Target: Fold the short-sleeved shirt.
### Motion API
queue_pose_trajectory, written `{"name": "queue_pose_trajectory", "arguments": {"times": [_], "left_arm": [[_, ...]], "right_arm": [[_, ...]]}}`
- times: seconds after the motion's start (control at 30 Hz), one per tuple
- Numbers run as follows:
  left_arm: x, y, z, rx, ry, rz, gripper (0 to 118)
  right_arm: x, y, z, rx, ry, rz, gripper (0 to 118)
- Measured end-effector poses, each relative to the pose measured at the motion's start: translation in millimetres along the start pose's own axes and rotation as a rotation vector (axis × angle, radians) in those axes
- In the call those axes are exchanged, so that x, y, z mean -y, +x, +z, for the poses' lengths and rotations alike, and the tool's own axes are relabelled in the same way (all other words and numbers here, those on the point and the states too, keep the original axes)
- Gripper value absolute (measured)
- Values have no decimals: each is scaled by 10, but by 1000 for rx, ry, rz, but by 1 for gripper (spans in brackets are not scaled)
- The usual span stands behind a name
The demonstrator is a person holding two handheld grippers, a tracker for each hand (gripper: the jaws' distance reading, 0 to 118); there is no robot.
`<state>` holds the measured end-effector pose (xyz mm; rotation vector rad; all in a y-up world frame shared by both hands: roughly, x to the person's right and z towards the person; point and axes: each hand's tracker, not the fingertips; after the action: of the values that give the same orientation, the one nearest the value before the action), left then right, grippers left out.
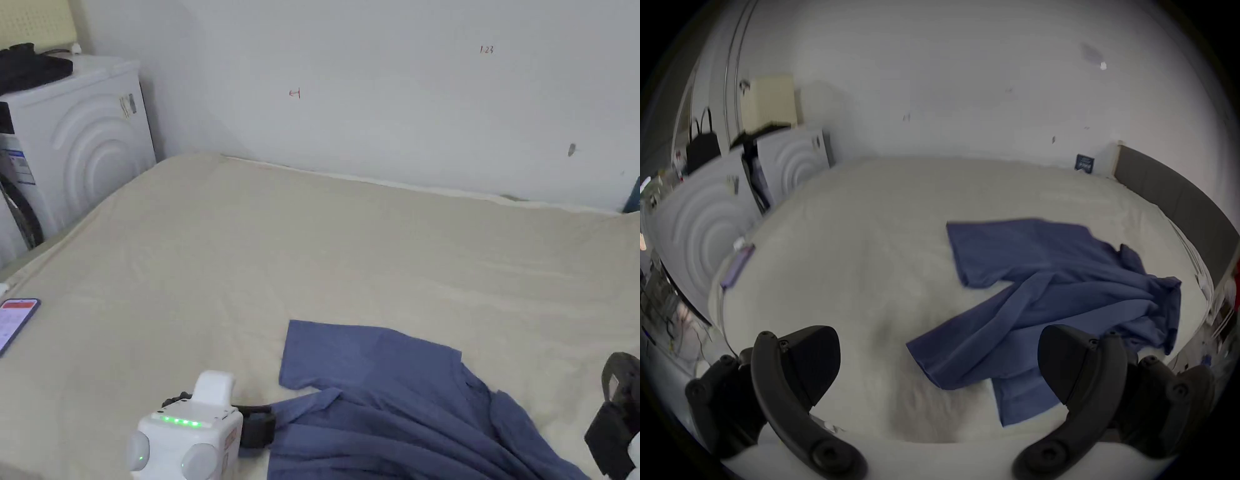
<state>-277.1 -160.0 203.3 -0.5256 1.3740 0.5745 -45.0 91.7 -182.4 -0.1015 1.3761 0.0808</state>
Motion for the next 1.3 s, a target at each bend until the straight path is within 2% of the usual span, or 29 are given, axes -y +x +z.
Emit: {"name": "queue_pose_trajectory", "arguments": {"times": [0.07, 0.1, 0.17, 0.2, 0.23, 0.27, 0.3, 0.5, 0.67, 0.7, 0.73, 0.77, 0.8, 0.83, 0.87, 1.0, 1.07, 1.13, 1.17, 1.2, 1.23, 1.27, 1.3], "left_arm": [[126, -37, -312, -33, -73, -61, 115], [63, 252, 52, -48, -81, -105, 113], [87, 411, 119, -25, -77, -103, 112], [82, 445, 132, -49, -72, -131, 105], [38, 234, -90, -49, -69, -124, 91], [9, 174, -171, -45, -71, -116, 61], [-20, 142, -225, -51, -75, -104, 9], [10, -17, -157, 52, -72, 40, 9], [-7, -66, 226, 92, 33, 100, 9], [-16, -73, 299, 95, 44, 93, 9], [-25, -77, 362, 90, 59, 89, 9], [-23, -20, 475, 100, 74, 103, 9], [-24, -19, 539, 119, 84, 115, 9], [-28, -14, 592, 115, 89, 126, 9], [-34, -12, 647, 117, 99, 135, 9], [-35, 63, 754, 126, 108, 141, 9], [-64, 135, 830, 118, 118, 142, 9], [-89, 129, 860, 134, 129, 165, 9], [-84, 125, 854, 136, 123, 174, 9], [-78, 117, 853, 123, 127, 172, 9], [-84, 118, 854, 121, 124, 169, 9], [-96, 122, 860, 116, 116, 169, 9], [-85, 109, 853, 116, 117, 173, 9]], "right_arm": [[52, 18, -72, 9, -22, 1, 1], [77, 28, -109, 12, -33, 1, 1], [122, 45, -170, 16, -48, 3, 1], [145, 46, -203, 18, -58, 8, 1], [166, 45, -233, 19, -66, 14, 1], [191, 41, -264, 21, -75, 20, 1], [214, 37, -298, 21, -86, 25, 1], [421, -18, -586, -6, -130, 69, 1], [662, 21, -1253, -169, -208, 111, 1], [725, 54, -1444, -223, -217, 107, 6], [788, 92, -1637, -281, -233, 96, 29], [864, 127, -1891, -318, -281, 99, 67], [951, 143, -2181, -334, -372, 123, 118], [1052, 130, -2451, -340, -453, 147, 118], [1201, 121, -2709, -407, -424, 190, 118], [1463, -80, -3595, -356, -621, 371, 118], [1745, -25, -4081, -451, -679, 391, 115], [1921, -41, -4436, -475, -759, 400, 109], [1959, -91, -4553, -493, -763, 380, 109], [1752, -255, -4461, -460, -740, 366, 92], [1730, -381, -4474, -481, -717, 416, 78], [1725, -535, -4496, -528, -698, 503, 73], [1731, -668, -4527, -587, -690, 551, 73]]}}
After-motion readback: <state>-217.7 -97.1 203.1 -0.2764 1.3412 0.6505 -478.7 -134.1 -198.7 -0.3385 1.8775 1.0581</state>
